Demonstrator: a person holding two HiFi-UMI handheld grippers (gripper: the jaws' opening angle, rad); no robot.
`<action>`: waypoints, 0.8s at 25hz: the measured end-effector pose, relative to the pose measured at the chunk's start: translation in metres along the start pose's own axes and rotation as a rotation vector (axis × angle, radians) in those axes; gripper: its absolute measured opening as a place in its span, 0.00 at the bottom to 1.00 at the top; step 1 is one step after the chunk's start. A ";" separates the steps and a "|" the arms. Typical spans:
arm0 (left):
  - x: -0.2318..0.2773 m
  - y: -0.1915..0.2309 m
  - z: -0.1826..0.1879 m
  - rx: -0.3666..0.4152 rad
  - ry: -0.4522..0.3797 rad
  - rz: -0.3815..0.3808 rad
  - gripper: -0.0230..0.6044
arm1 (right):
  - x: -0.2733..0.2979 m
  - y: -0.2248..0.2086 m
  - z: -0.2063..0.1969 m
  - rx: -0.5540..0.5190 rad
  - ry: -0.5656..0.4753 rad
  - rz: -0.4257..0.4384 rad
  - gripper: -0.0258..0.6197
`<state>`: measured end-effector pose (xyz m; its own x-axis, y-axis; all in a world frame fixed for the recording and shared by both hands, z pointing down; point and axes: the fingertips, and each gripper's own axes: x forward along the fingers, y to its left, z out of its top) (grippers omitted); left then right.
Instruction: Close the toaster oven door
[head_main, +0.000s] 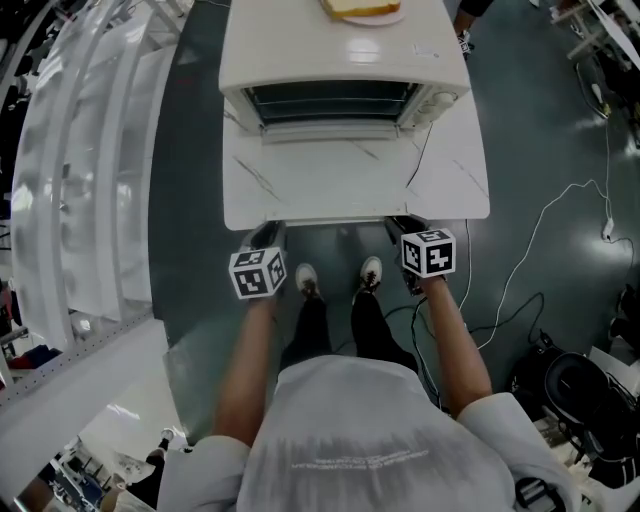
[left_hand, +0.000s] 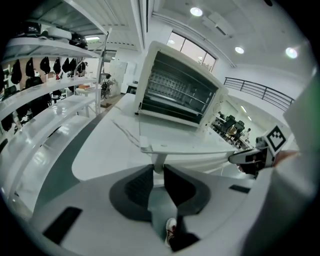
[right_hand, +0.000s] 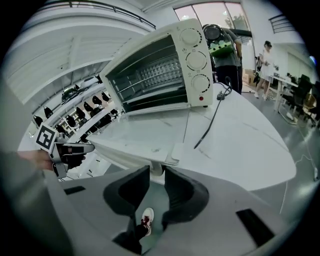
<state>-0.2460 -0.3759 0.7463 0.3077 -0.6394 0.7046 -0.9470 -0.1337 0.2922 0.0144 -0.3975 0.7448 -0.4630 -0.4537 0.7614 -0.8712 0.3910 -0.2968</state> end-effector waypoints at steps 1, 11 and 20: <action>-0.003 -0.001 0.004 0.000 -0.011 -0.002 0.15 | -0.004 0.001 0.003 -0.001 -0.009 -0.003 0.20; -0.048 -0.023 0.077 -0.016 -0.167 -0.031 0.15 | -0.059 0.017 0.071 0.003 -0.189 0.010 0.20; -0.065 -0.030 0.143 -0.012 -0.272 -0.037 0.15 | -0.085 0.025 0.136 -0.074 -0.318 -0.020 0.20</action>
<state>-0.2507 -0.4383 0.5995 0.3044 -0.8144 0.4941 -0.9339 -0.1530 0.3230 0.0098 -0.4577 0.5947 -0.4834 -0.6847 0.5455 -0.8721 0.4309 -0.2320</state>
